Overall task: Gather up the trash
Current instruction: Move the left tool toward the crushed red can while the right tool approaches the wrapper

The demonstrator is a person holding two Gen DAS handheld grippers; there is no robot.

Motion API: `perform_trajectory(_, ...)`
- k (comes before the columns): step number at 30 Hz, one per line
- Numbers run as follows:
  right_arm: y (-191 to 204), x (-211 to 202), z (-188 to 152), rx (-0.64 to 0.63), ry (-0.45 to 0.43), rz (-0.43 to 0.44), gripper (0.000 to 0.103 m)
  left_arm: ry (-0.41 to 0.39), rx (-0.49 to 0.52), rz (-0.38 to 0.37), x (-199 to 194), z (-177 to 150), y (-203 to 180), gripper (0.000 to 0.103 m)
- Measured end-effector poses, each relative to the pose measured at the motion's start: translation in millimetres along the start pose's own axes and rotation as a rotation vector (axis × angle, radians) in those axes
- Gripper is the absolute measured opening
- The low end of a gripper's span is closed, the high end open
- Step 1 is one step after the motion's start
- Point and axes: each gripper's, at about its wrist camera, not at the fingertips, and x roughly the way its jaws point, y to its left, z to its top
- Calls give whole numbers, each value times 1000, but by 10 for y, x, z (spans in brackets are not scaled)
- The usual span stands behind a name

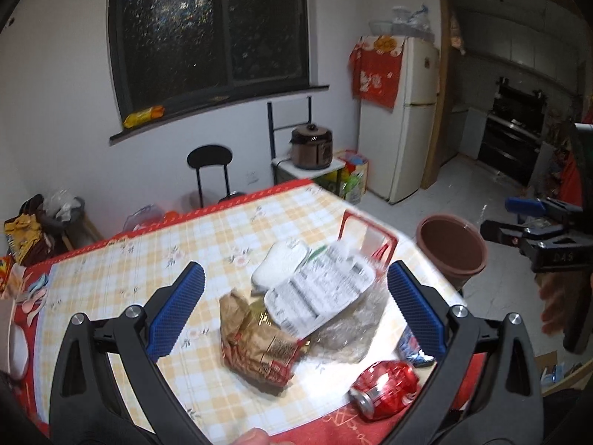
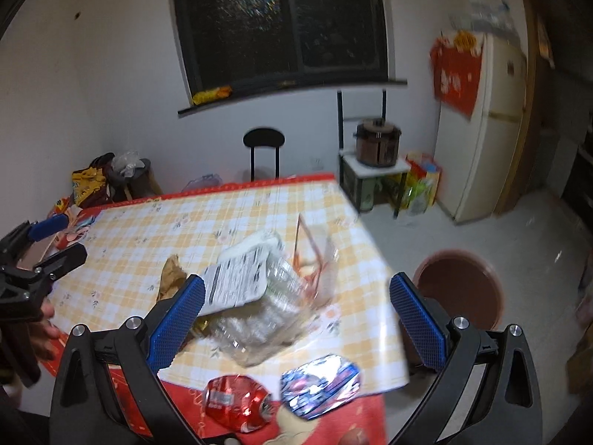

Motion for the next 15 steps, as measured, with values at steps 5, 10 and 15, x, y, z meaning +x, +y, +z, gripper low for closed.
perform_trajectory(5,16,294,-337,37,65,-2,98,83,-33,-22,263,-341,25,97)
perform_trajectory(10,11,548,-625,34,150,-43,98,142,-110,22,507,-739,86,97)
perform_trajectory(15,-91,678,-826,6,176,-127,98,176,-120,16,641,-1015,29,97)
